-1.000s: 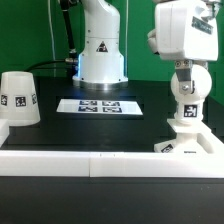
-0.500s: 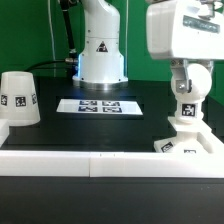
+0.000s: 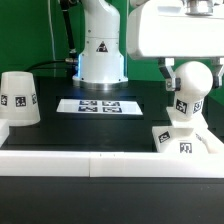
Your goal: Assemble lamp
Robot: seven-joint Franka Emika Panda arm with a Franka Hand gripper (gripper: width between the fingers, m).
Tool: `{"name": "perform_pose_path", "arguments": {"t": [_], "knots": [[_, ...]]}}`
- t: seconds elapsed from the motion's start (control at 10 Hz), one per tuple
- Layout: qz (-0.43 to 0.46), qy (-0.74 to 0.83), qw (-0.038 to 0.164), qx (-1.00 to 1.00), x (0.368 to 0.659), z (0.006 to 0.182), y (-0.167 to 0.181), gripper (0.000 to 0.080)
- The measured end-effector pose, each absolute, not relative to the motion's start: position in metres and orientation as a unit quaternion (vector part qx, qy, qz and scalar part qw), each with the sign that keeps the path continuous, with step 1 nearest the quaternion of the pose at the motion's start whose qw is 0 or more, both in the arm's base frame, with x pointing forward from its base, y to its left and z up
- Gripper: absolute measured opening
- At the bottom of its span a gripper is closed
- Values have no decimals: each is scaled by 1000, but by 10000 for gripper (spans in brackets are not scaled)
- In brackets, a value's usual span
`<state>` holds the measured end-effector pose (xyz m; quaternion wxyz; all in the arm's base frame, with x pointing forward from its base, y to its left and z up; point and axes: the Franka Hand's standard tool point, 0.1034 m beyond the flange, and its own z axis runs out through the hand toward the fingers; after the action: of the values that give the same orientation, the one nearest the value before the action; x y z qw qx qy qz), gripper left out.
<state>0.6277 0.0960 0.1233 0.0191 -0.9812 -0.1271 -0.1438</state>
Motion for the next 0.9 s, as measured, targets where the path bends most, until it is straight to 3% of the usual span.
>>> {"name": "perform_pose_path", "arguments": {"t": [0.5, 0.9], "knots": [[-151, -5, 30, -988, 631, 125, 84, 576], [-202, 149, 56, -966, 620, 126, 92, 577]]}}
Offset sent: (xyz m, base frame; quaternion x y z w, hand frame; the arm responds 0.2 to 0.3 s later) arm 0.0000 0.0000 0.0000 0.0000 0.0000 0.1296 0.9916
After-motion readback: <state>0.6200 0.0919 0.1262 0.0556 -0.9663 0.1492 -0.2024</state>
